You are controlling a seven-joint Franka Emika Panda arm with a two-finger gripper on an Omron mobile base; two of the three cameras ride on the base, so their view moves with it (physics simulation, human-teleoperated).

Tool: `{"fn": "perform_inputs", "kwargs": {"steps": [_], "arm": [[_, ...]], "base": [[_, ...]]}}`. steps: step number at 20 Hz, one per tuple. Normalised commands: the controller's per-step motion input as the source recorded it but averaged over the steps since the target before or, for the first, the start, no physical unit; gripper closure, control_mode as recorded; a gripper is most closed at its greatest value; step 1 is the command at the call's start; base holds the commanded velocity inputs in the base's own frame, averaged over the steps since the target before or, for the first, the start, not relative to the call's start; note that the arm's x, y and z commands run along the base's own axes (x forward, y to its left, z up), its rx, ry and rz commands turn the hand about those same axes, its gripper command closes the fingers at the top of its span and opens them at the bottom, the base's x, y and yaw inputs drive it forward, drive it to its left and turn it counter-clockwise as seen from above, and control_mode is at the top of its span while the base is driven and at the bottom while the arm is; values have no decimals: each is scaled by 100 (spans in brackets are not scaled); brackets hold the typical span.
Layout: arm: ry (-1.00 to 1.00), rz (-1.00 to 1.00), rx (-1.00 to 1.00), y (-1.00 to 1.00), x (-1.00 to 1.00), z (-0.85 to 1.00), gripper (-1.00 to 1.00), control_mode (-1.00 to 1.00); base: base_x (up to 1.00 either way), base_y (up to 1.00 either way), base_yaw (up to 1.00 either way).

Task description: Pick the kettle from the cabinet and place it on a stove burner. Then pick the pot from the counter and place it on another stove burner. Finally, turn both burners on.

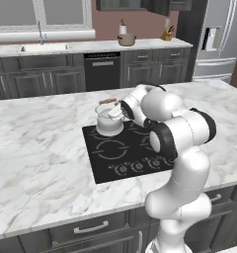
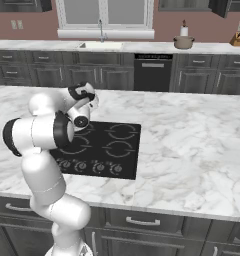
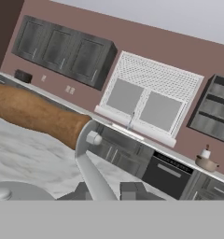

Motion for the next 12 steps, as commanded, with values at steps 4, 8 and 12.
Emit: {"fn": "perform_inputs", "kwargs": {"steps": [4, 8, 12], "arm": [[0, 0, 0, 0, 19, -8, 100, -100], [0, 0, 0, 0, 20, -12, 100, -100], [0, 0, 0, 0, 25, -12, 100, -100]], "base": [[0, 0, 0], [0, 0, 0], [0, 0, 0]]}}
